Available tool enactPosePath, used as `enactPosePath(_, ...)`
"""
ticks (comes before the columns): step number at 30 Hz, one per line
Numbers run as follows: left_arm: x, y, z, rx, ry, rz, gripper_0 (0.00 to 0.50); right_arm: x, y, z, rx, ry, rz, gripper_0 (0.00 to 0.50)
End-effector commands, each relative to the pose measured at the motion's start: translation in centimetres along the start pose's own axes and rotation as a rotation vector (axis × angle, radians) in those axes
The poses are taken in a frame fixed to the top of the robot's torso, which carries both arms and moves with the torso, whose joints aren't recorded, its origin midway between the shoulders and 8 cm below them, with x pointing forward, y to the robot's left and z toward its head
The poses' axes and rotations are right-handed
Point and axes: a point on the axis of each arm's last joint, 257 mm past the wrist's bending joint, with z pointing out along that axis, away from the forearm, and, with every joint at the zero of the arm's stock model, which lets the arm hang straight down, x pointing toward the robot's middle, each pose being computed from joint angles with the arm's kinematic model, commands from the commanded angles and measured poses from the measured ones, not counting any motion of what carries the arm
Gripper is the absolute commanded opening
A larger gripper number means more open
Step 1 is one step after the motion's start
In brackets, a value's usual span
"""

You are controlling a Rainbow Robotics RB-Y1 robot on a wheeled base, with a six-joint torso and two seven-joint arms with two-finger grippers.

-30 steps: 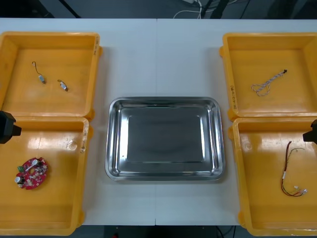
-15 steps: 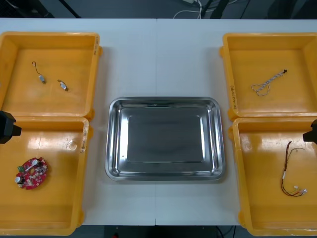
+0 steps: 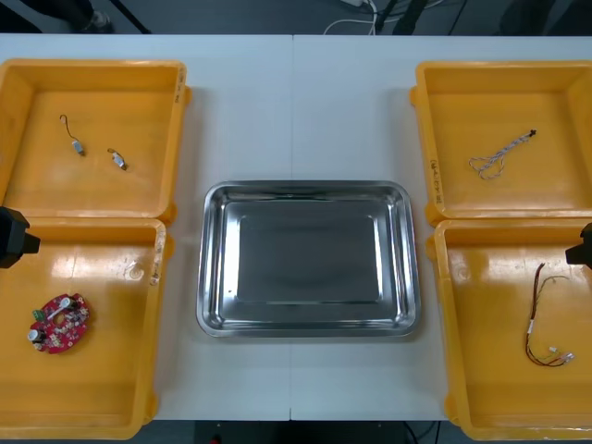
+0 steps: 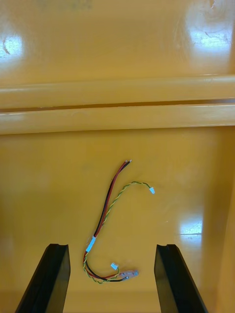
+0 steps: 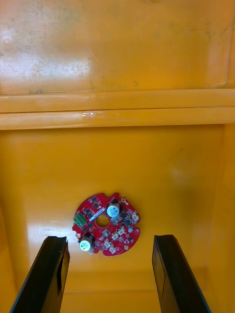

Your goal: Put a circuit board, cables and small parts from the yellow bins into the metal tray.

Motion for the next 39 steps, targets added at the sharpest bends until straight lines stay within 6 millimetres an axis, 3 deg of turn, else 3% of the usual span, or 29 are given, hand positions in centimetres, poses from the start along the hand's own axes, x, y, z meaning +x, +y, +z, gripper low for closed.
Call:
enactPosePath(1,0.06,1.77,-1.33,-0.056,-0.011,0.107,0.500,-0.47,0.76,-0.16,-0.012,-0.008,-0.038,0.500)
enactPosePath(39,0.06,1.77,-1.33,-0.056,-0.011,0.107,0.500,-0.47,0.76,-0.16,-0.012,-0.008,-0.038,0.500)
